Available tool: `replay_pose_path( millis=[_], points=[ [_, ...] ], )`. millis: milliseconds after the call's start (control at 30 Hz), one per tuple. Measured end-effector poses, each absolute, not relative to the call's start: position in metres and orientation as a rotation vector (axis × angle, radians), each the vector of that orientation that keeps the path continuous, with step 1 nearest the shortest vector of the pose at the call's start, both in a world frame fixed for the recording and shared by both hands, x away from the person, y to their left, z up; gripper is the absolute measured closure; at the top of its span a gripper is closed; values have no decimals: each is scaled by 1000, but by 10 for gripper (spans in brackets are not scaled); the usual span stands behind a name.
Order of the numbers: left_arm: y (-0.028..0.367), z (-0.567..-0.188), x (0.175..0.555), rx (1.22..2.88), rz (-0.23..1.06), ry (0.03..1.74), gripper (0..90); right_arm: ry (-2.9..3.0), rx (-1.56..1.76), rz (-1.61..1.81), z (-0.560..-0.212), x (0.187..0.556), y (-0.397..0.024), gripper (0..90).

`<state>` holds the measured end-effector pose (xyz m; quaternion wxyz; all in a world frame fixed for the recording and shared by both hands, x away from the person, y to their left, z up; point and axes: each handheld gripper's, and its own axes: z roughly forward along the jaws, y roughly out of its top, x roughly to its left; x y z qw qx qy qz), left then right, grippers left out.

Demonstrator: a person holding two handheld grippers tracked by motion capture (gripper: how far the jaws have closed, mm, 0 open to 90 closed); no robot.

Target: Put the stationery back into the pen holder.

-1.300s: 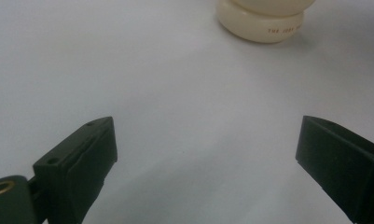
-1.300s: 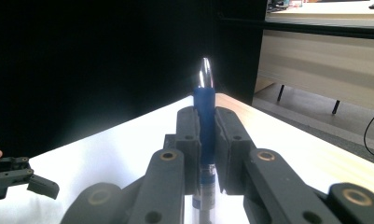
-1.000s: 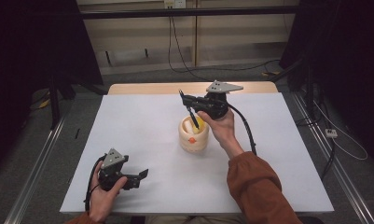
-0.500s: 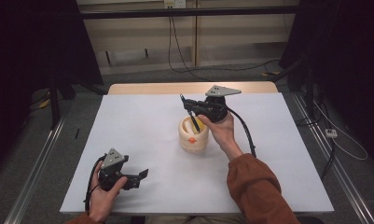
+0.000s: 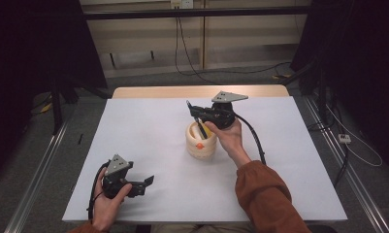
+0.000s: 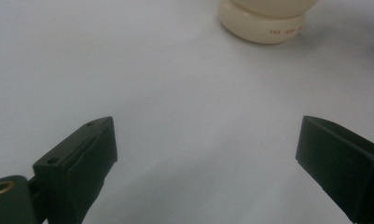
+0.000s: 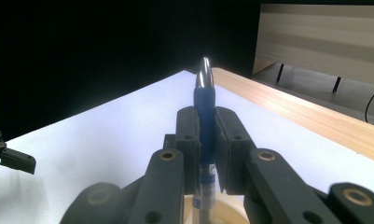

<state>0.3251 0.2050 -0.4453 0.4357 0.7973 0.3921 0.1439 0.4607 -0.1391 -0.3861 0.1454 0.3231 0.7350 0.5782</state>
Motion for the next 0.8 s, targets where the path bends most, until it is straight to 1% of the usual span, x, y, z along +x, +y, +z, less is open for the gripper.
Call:
replay_pose_path(
  millis=[200,633,700,800],
  points=[
    [205,-446,325,1989,358,973,53,2114,956,1665,-395,460,-144,813],
    [205,-445,325,1987,356,975,54,2143,975,1607,-397,454,-152,799],
    [205,-445,325,1987,356,974,54,2136,981,1606,-397,453,-154,775],
    [204,-445,325,1987,357,974,53,2137,995,1603,-396,454,-155,678]
  ],
)
